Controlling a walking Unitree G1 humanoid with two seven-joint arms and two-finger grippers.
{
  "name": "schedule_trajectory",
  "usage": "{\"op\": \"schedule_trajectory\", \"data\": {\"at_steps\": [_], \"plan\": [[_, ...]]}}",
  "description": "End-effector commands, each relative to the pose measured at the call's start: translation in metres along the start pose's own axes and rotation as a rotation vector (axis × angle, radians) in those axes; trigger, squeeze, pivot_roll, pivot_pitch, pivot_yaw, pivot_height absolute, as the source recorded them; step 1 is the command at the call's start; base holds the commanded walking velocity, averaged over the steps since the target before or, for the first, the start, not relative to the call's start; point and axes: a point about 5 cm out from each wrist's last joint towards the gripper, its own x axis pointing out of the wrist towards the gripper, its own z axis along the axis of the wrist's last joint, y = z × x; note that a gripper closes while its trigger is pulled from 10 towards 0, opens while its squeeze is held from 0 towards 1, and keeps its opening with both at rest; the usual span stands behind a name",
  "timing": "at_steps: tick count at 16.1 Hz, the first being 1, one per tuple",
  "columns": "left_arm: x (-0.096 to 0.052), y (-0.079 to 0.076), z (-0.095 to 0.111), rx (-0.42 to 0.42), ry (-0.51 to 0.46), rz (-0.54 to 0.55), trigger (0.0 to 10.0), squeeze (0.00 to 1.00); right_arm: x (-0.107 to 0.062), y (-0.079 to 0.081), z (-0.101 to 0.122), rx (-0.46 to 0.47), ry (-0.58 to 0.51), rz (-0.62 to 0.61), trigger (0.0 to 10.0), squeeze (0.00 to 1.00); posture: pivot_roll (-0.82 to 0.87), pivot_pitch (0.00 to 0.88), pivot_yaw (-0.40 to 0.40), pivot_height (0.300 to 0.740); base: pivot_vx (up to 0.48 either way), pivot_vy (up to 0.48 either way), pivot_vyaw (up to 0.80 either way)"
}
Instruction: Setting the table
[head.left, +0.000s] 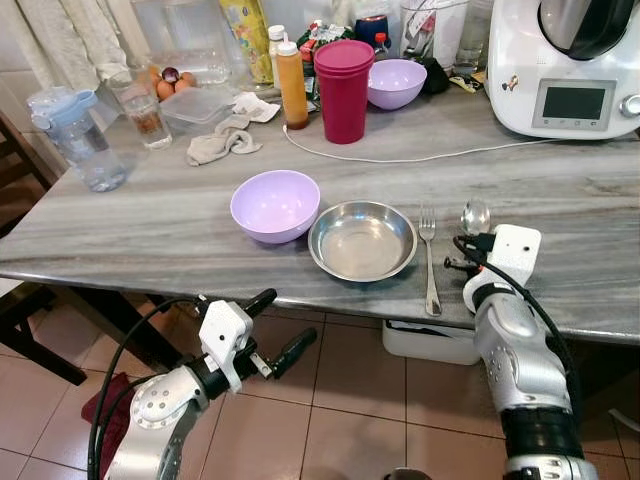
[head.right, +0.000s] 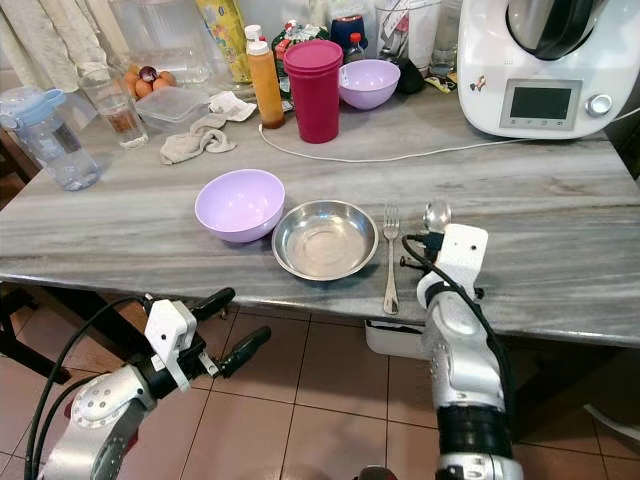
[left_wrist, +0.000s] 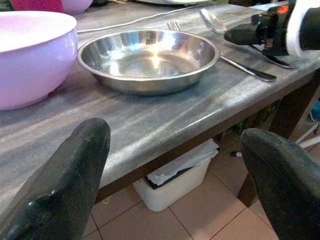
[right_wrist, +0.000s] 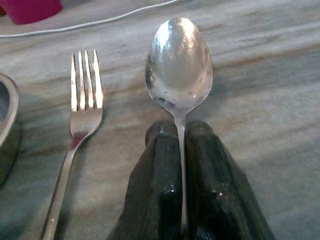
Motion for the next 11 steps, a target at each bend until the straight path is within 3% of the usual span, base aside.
{"op": "schedule_trajectory", "data": {"at_steps": [1,7,8,9,10,11], "plan": [[-0.005,0.004,-0.005,-0.007,0.025,-0.011,10.0,0.00,0.001,0.006,-0.004,0.020,0.016,0.017,10.0,0.00,-0.21,0.102,0.104,0.740,0.000,0.000,0.00],[-0.006,0.002,-0.017,-0.016,0.043,-0.013,10.0,0.00,0.002,0.017,-0.011,0.036,0.047,0.052,10.0,0.00,-0.21,0.103,0.105,0.740,0.000,0.000,0.00],[-0.007,0.002,-0.019,-0.020,0.044,-0.014,10.0,0.00,0.002,0.016,-0.014,0.033,0.055,0.047,10.0,0.04,-0.21,0.103,0.106,0.740,0.000,0.000,0.00],[-0.008,0.003,-0.024,-0.024,0.049,-0.012,10.0,0.00,0.002,0.013,-0.017,0.039,0.065,0.037,10.0,0.75,-0.21,0.103,0.107,0.740,0.000,0.000,0.00],[-0.009,0.004,-0.026,-0.024,0.052,-0.010,10.0,0.00,0.002,0.013,-0.017,0.038,0.068,0.035,10.0,1.00,-0.21,0.103,0.107,0.740,0.000,0.000,0.00],[-0.009,0.004,-0.027,-0.025,0.054,-0.010,10.0,0.00,0.002,0.012,-0.018,0.037,0.071,0.032,10.0,1.00,-0.21,0.103,0.108,0.740,0.000,0.000,0.00]]}}
